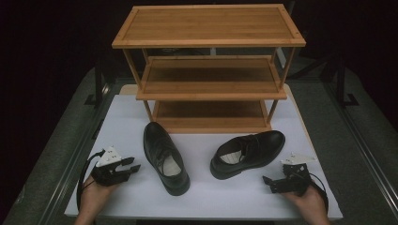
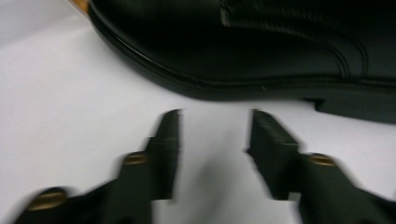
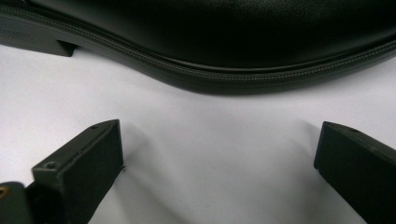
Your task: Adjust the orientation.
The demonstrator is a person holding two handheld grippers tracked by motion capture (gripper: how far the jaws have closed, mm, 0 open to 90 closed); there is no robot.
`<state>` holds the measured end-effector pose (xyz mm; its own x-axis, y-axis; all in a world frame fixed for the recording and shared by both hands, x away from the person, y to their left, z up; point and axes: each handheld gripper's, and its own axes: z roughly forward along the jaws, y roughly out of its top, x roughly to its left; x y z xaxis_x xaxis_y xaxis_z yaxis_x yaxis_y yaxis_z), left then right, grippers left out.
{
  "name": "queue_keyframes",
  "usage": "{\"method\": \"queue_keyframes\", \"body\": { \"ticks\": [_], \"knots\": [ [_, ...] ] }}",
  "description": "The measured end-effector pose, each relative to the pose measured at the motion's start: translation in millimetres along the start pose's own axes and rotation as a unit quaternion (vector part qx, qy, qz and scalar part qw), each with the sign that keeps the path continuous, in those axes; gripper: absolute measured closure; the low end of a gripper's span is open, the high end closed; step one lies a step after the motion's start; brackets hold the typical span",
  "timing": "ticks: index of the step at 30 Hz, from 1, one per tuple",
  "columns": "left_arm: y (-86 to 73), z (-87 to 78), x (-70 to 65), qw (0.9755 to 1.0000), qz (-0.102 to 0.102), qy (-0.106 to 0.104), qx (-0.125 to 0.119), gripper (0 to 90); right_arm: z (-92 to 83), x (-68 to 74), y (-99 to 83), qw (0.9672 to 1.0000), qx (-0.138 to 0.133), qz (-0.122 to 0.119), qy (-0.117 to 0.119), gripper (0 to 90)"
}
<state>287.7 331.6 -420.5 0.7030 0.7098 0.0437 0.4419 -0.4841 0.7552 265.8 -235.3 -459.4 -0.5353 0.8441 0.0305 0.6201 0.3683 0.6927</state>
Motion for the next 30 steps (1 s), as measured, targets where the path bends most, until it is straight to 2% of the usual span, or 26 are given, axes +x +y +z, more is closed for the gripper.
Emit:
{"method": "queue_keyframes", "body": {
  "ticks": [4,6,7,8,9,13,19,21,22,26,28,30],
  "knots": [
    [9.6,1.2,9.1,0.9999,-0.008,0.006,0.001,88.1,0.1,-0.1,0.0,1.0000,0.000,-0.001,0.000,0.8],
    [22.0,5.4,19.7,0.9999,-0.011,0.007,0.004,89.8,0.1,-0.1,0.0,1.0000,0.000,0.000,0.000,0.7],
    [22.0,5.4,19.7,0.9999,-0.011,0.007,0.004,89.9,0.1,-0.1,0.0,1.0000,0.000,0.000,0.000,0.7],
    [30.3,10.3,27.4,0.9999,-0.010,0.010,0.005,89.9,0.0,-0.2,0.0,1.0000,0.000,0.000,0.000,0.7],
    [30.3,10.3,27.4,0.9999,-0.010,0.010,0.005,89.9,0.0,-0.2,0.0,1.0000,0.000,0.000,0.000,0.7],
    [46.0,23.3,44.8,0.9997,-0.005,0.025,0.001,89.9,0.1,-0.3,-0.1,1.0000,-0.001,-0.001,0.000,0.8],
    [62.3,49.5,74.5,0.9998,-0.010,0.016,-0.002,90.0,0.2,-0.4,0.0,1.0000,-0.001,0.000,0.001,0.8],
    [68.0,63.5,86.7,0.9998,-0.013,0.015,-0.001,90.0,0.2,-0.4,0.0,1.0000,-0.001,0.000,0.001,0.8],
    [69.3,68.0,90.0,0.9998,-0.010,0.016,0.004,90.0,0.2,-0.4,0.0,1.0000,-0.001,0.000,0.001,0.8],
    [71.4,78.2,98.5,0.9998,-0.012,0.014,0.000,90.0,0.2,-0.5,0.0,1.0000,-0.001,0.000,0.001,0.8],
    [72.6,84.8,103.3,0.9997,-0.010,0.021,0.009,90.0,0.2,-0.5,0.0,1.0000,-0.001,0.000,0.001,0.8],
    [72.6,91.8,107.7,0.9997,-0.015,0.016,0.010,90.0,0.2,-0.4,-0.1,1.0000,-0.001,0.000,0.001,0.8]
  ]
}}
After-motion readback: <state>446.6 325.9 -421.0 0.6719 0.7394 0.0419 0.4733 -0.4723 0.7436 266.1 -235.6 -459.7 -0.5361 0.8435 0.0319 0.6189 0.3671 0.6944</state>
